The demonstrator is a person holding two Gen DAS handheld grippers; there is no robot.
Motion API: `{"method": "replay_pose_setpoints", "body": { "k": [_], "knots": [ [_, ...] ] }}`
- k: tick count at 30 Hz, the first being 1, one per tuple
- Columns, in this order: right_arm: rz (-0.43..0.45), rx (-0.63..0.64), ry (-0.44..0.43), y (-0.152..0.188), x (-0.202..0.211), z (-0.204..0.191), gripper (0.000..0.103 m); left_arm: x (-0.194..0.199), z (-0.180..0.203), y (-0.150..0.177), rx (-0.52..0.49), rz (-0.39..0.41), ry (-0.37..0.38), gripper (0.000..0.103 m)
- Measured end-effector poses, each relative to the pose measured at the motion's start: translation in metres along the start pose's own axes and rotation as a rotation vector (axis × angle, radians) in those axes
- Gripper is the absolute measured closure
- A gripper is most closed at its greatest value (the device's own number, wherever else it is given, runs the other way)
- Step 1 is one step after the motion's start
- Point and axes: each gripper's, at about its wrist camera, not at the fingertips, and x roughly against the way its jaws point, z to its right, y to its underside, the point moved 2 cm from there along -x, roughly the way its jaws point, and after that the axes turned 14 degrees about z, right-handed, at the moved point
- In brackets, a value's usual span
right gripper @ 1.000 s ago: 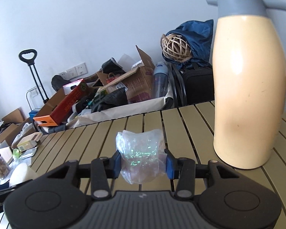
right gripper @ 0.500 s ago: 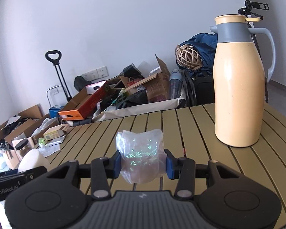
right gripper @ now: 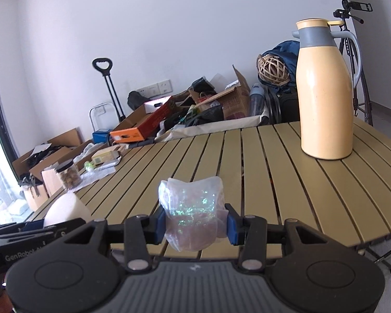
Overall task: Collect trash
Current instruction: 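Carry the foam cylinder and plastic bag with both tools down over the black bin, then open the right gripper to drop the plastic bag into the bin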
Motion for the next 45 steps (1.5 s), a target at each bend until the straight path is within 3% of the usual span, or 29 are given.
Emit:
{"method": "replay_pose_setpoints", "body": {
  "k": [12,25,30,35,45],
  "knots": [
    [-0.190,-0.003,-0.040,0.090,0.037,-0.012,0.060,0.030,-0.005,0.074,-0.045,-0.141,0.045,0.049],
    [-0.439,-0.031,0.003,0.193,0.027,0.003,0.060,-0.001,-0.013,0.155,0.013,-0.355,0.017,0.049],
    [-0.487,-0.038,0.032,0.211,0.020,0.015,0.060,-0.019,-0.018,0.188,0.039,-0.425,-0.013,0.049],
    [-0.533,-0.053,0.065,0.224,0.013,0.026,0.060,-0.034,-0.026,0.215,0.001,-0.454,-0.063,0.049],
    [-0.566,-0.065,0.089,0.234,-0.001,0.034,0.060,-0.044,-0.040,0.224,0.024,-0.477,-0.083,0.049]
  ]
}}
